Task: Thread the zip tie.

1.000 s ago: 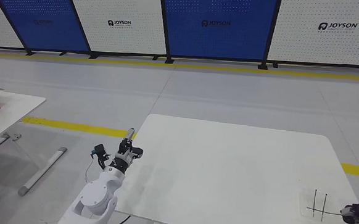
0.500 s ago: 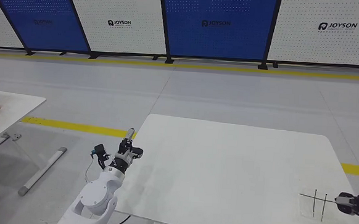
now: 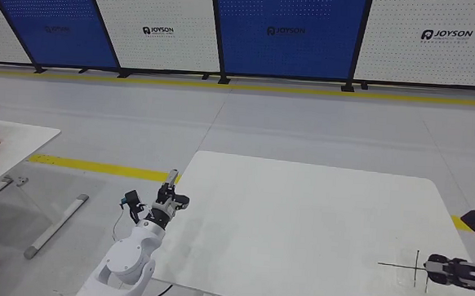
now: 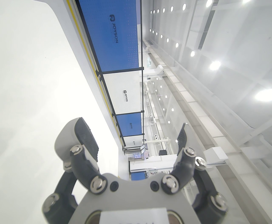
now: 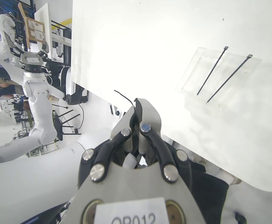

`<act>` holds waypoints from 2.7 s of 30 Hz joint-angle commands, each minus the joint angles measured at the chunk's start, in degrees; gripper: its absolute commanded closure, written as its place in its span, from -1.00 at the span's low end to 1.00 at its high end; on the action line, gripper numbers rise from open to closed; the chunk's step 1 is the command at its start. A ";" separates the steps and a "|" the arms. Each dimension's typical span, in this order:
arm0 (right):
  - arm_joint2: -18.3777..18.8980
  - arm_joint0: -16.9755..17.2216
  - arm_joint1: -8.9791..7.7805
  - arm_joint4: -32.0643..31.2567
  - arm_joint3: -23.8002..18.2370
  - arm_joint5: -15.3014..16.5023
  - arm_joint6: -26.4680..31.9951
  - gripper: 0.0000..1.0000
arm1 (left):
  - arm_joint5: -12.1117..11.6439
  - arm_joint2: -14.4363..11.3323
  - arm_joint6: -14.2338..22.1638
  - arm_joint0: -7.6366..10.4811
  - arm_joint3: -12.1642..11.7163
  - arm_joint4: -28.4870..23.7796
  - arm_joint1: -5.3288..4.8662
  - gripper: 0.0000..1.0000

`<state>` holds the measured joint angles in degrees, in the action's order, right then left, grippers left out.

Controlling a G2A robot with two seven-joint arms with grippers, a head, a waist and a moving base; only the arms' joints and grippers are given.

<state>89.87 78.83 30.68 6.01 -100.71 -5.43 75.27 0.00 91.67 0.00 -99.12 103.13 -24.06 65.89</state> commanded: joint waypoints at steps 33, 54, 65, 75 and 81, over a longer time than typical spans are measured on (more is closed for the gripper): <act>-32.39 -24.81 9.80 17.76 18.25 15.03 4.21 1.00 | 0.00 0.00 0.00 0.00 0.00 0.00 0.00 -1.00; -34.73 -20.53 11.70 23.94 18.85 18.71 -0.03 1.00 | 0.00 0.00 0.00 0.00 0.00 0.00 0.00 -1.00; -34.73 -20.53 11.70 23.94 18.85 18.71 -0.03 1.00 | 0.00 0.00 0.00 0.00 0.00 0.00 0.00 -1.00; -31.03 -18.68 11.37 27.65 17.10 21.61 -2.04 1.00 | 0.00 0.00 0.00 0.00 0.00 0.00 0.00 -1.00; -26.93 -16.75 10.55 19.89 15.55 17.26 -12.29 1.00 | 0.00 0.00 0.00 0.00 0.00 0.00 0.00 -1.00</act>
<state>62.56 62.06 41.29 30.67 -85.01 14.19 68.41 0.00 91.67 0.00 -99.12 103.13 -24.06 65.89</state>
